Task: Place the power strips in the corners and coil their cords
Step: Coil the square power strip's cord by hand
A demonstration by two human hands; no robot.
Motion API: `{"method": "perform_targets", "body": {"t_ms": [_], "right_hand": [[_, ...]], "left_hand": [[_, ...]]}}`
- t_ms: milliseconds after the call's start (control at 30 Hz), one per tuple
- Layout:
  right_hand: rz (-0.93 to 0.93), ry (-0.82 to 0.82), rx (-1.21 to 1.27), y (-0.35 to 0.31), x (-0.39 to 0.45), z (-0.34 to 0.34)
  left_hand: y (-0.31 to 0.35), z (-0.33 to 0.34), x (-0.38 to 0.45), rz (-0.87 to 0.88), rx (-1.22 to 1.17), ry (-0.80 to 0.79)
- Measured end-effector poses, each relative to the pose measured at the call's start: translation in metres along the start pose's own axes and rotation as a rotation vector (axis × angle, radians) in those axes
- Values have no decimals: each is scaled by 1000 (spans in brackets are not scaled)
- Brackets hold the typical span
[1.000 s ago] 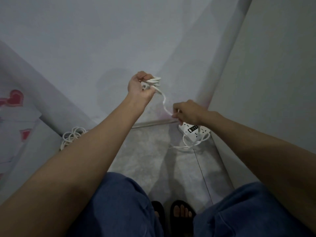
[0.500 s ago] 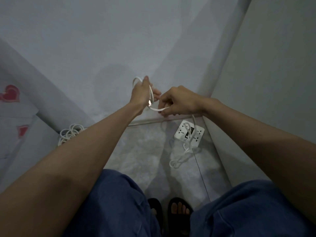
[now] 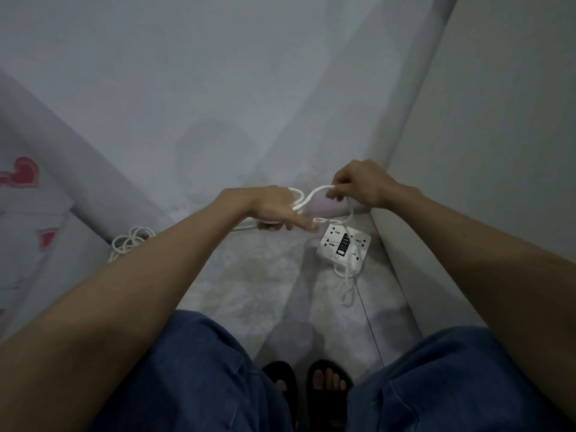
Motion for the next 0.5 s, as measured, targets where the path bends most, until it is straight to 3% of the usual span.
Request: {"method": "perform_targets", "body": {"t_ms": [100,233,367,433,500], "right_hand": [[53,19,97,17,-1,3],[110,28,257,24,-2,9],[168,-136,523,29,-6,34],[180,-222,542,26,-7,45],[164,-242,587,22,-7,50]], "left_hand": [[14,6,-3,95,-330,-156],[15,-1,-15,208,-981,-338],[22,-19,-19,401,-1627,-400],[20,-29,-14,480,-1936,-389],[15,-37,-8,471,-2123,-194]]}}
Point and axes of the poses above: each hand's wrist, its own x-axis towards the middle knuckle, its own z-axis out of the palm, y = z × x, the point moved 5 cm from there along x, towards the middle knuckle, and after that the axes turned 7 degrees about -y, right-handed, at the moved point
